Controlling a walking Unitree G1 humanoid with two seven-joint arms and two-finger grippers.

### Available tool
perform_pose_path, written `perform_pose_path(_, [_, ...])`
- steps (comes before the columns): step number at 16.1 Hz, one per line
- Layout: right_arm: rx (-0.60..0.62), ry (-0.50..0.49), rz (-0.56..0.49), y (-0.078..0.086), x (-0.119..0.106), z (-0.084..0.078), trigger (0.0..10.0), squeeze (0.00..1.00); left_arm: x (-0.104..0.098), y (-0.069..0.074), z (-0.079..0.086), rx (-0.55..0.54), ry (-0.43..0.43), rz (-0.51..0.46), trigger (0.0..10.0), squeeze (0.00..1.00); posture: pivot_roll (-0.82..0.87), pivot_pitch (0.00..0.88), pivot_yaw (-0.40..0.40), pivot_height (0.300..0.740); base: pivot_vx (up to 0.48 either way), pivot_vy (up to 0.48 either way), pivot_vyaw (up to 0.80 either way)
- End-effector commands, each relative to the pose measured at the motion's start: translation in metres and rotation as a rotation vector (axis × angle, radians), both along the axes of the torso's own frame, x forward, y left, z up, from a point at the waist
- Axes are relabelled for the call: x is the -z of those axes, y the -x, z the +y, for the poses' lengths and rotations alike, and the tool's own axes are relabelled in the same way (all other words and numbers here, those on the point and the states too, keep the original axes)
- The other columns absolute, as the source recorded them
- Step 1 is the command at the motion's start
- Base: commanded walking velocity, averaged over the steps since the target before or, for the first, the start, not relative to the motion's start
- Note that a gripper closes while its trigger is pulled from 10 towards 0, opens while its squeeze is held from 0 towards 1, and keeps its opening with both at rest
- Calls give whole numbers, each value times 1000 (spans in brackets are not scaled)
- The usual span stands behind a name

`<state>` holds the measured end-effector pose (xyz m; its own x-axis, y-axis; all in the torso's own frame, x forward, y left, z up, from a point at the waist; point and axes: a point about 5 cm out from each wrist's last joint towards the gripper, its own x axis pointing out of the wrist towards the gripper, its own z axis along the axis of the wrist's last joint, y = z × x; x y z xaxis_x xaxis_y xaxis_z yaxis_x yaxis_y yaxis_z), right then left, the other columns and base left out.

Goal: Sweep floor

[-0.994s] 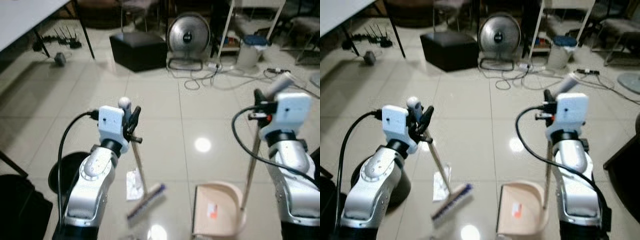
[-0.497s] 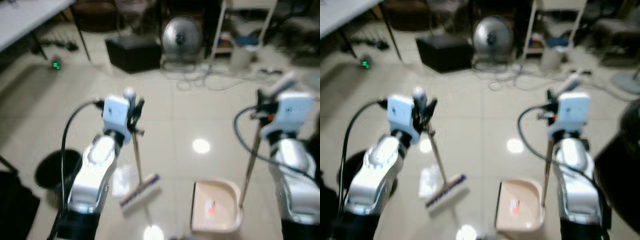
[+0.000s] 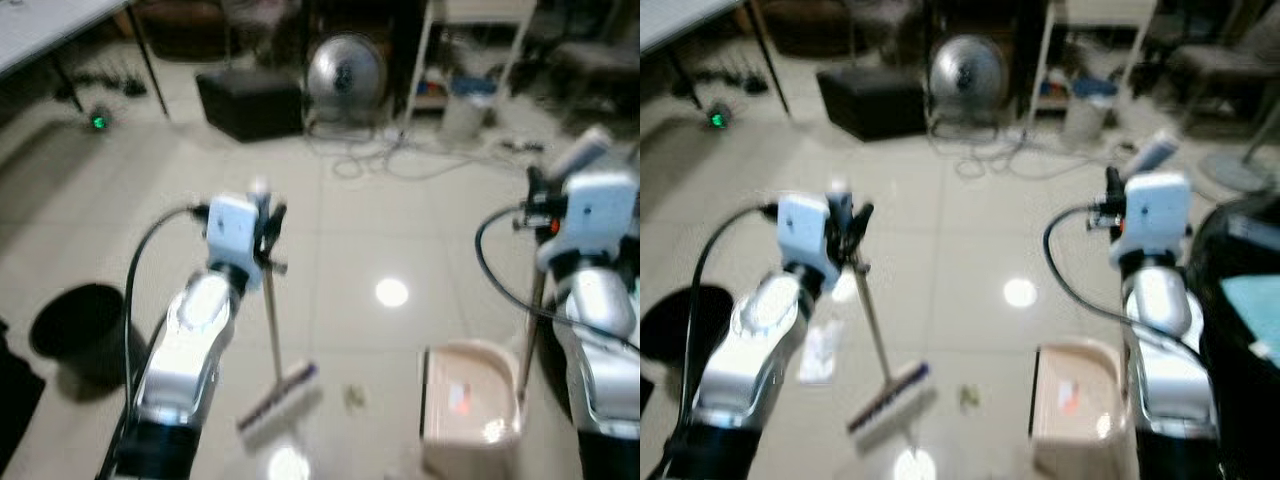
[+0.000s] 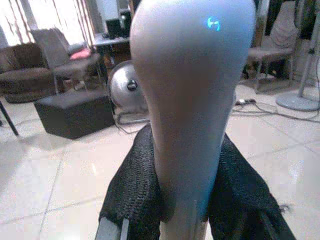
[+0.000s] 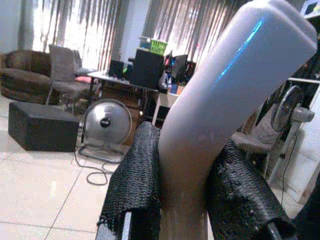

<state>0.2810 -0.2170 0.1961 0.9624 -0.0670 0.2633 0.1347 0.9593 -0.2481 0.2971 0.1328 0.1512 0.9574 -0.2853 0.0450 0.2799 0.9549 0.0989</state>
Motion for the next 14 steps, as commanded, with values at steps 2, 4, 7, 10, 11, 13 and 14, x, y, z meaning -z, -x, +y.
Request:
perform_pose_path(2, [-46, -45, -7, 6, -2, 6, 10000, 0, -11, -2, -3, 11, 31, -28, 10000, 0, -138, 0, 55, 740, 0, 236, 0])
perform_pose_path(4, [-43, -68, -1, 8, 2, 9, 10000, 0, -11, -3, -3, 6, 38, -31, 10000, 0, -139, 0, 55, 740, 0, 472, 0])
perform_pose_path(7, [1, -78, -12, 8, 1, 7, 10000, 0, -13, -9, -4, -15, 14, -30, 10000, 0, -140, 2, 66, 740, 0, 0, 0])
perform_pose_path(10, [-21, -93, 12, 9, 4, 7, 10000, 0, -16, -8, -8, 11, 17, -74, 10000, 0, -149, 11, 57, 740, 0, 0, 0])
perform_pose_path(11, [-31, -80, 14, 9, 5, 8, 10000, 0, -17, -8, -9, 13, 20, -89, 10000, 0, -149, 11, 57, 740, 0, 0, 0])
perform_pose_path(13, [-42, -63, 12, 12, 3, 9, 10000, 0, -18, -6, -13, 10, 43, -101, 10000, 0, -162, 21, 49, 740, 126, 0, 0])
perform_pose_path(14, [-41, -77, 16, 13, 5, 10, 10000, 0, -15, -4, -13, 11, 43, -94, 10000, 0, -163, 20, 63, 740, 266, 0, 0])
